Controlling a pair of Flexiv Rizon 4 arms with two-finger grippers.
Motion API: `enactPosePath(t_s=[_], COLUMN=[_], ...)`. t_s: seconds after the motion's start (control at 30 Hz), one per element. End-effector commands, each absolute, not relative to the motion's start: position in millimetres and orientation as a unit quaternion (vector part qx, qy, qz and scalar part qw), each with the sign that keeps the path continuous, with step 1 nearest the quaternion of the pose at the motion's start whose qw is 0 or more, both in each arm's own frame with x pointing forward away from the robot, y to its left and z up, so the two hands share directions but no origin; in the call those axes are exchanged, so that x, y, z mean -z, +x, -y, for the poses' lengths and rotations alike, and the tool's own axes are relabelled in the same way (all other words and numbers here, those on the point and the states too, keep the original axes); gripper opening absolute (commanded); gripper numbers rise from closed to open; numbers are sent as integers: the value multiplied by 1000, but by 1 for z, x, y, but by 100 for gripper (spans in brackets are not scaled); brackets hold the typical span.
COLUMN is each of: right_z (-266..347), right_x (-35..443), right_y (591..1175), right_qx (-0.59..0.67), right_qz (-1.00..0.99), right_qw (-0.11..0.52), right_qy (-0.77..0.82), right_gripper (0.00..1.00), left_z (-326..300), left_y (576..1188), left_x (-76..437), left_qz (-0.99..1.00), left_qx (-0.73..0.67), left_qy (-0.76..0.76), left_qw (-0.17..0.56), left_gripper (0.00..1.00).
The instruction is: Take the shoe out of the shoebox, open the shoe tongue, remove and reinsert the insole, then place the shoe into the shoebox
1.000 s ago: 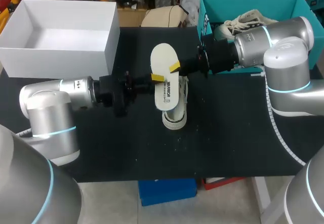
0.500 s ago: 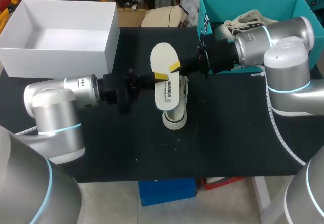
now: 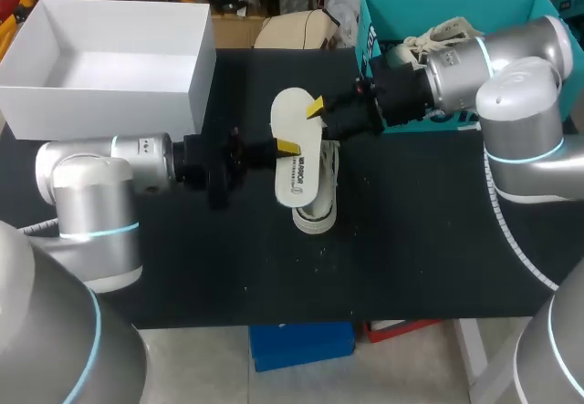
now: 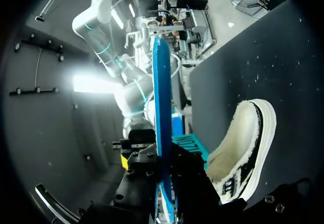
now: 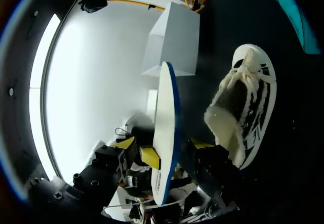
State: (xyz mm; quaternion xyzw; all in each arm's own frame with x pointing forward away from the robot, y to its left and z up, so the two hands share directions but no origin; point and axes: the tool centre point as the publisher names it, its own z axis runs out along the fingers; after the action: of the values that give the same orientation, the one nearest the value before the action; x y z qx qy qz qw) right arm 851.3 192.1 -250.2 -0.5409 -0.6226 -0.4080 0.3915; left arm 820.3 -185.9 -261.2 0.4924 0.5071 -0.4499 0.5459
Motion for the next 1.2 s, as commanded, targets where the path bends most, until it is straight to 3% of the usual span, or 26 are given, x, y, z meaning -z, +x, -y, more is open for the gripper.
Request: enactPosePath(t_s=[0.03, 0.33, 0.93, 1.1, 1.2], right_z=[-181, -159, -159, -144, -133], right_x=[239, 226, 226, 234, 237], right_y=[842, 833, 833, 807, 788], right_qx=[379, 324, 324, 332, 337], right_qz=[635, 674, 674, 714, 745], right_qw=[334, 198, 198, 118, 29], right_qy=[-585, -634, -634, -605, -575], right_gripper=[100, 100, 100, 100, 100], left_z=[170, 150, 148, 148, 148], left_y=[800, 768, 765, 765, 765], left_x=[255, 259, 259, 259, 259], left_qz=[-535, -576, -581, -581, -581], left_qx=[442, 397, 382, 382, 382], left_qy=[506, 543, 554, 554, 554], left_qw=[512, 465, 458, 458, 458], left_gripper=[0, 0, 0, 0, 0])
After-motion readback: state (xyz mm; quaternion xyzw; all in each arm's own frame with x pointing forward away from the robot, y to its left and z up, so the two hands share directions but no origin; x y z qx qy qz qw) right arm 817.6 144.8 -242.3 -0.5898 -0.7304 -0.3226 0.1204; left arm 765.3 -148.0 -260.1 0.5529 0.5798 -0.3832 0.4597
